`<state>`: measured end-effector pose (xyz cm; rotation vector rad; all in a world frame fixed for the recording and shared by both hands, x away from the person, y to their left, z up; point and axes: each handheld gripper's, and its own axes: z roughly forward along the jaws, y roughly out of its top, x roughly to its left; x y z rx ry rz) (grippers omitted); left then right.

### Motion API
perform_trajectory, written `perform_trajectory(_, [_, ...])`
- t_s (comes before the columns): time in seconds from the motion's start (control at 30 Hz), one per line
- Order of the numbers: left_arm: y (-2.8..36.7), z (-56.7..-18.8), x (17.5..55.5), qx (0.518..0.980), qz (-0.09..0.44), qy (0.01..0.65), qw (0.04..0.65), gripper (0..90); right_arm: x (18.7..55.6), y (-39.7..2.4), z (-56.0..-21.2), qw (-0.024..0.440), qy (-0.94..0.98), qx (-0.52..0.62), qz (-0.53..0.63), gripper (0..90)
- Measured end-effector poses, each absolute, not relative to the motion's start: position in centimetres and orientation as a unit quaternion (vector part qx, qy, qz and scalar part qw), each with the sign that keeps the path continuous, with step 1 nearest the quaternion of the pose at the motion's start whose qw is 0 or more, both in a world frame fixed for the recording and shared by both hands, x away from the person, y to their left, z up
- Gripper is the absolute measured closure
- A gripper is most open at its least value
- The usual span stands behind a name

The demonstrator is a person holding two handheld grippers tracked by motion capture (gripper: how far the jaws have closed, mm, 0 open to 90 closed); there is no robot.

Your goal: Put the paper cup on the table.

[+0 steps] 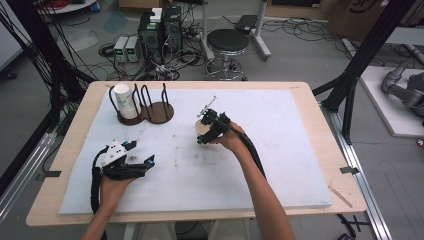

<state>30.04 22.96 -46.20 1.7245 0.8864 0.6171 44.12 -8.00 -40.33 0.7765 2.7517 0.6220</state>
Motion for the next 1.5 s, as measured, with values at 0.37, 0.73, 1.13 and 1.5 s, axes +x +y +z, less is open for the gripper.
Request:
perform_trajectory(0.37, [23.0,-46.2,30.0,0.721,0.259,0.370,0.526,13.2,44.4,-8.2,-40.8,0.094,0.933,0.277,0.210,15.7])
perform_trajectory(0.73, [23.0,-46.2,30.0,0.720,0.258,0.370,0.527,13.3,44.2,-8.7,-40.4,0.091,0.931,0.284,0.211,15.3])
perform_trajectory(1.13, [22.9,-46.2,30.0,0.721,0.259,0.369,0.527,13.3,42.4,-11.9,-39.4,0.101,0.925,0.282,0.234,15.5])
perform_trajectory(1.5, [22.9,-46.2,30.0,0.721,0.259,0.369,0.527,13.4,39.4,-16.0,-39.0,0.117,0.901,0.299,0.291,15.9])
